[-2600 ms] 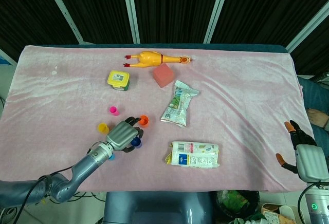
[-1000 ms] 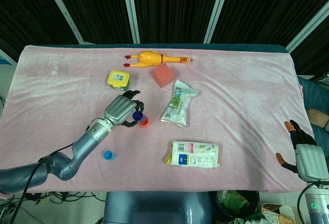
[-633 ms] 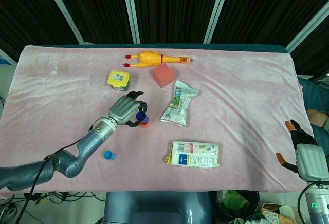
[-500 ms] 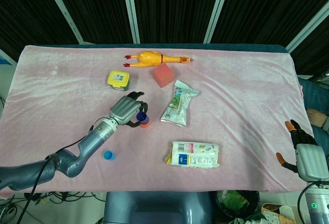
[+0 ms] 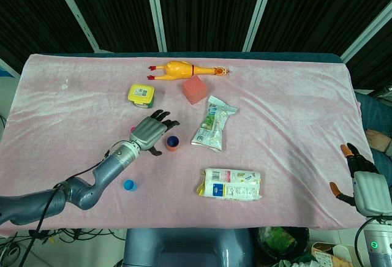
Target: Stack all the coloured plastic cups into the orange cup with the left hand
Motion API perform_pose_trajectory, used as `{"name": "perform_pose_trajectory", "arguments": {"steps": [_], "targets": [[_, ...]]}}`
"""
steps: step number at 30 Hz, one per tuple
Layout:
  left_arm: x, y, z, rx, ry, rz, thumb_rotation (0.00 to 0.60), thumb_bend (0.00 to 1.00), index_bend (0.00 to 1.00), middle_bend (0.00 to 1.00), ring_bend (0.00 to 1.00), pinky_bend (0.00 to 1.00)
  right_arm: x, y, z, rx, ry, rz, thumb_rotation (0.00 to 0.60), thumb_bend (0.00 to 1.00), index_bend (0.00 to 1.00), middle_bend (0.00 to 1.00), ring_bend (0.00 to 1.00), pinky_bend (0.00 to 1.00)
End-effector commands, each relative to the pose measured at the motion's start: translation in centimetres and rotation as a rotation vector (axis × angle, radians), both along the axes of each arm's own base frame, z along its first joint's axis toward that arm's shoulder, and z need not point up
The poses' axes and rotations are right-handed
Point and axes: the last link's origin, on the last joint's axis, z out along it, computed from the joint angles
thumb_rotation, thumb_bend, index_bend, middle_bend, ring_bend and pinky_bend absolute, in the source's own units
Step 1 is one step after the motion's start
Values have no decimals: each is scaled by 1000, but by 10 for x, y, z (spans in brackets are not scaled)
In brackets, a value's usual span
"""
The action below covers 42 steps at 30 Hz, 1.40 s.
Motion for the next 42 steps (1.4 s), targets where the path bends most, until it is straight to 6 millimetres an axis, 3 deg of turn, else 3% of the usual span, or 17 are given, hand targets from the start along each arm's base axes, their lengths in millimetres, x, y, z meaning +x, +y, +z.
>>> {"name": "perform_pose_trajectory", "arguments": {"steps": [1,5,10,22,27,42], "targets": [[1,0,7,18,-5,-4,600,51,141,242,0,24,0,0,0,-1,-1,-1,600,209,36,45,158,214],[-2,-17,40,81,-46,-46,600,51,176,271,4,26,-1,0,0,2,1,-3,600,215,36,45,159,214],[-23,-49,74,138,-31,-83,600,51,204,296,8,27,-1,0,0,-2,-2,-7,600,228,36,45,158,214],[-73,-89,111,172,6,-10,600,52,222,310,8,27,1,2,-1,1,5,-1,600,232,36,45,158,214],[-101,-90,108,178,26,53,600,52,222,307,8,27,1,2,0,-5,-2,-8,600,232,36,45,159,214],[-116,-67,73,118,55,91,600,90,270,336,8,28,0,2,0,-4,-4,-11,600,232,36,45,159,214]]}}
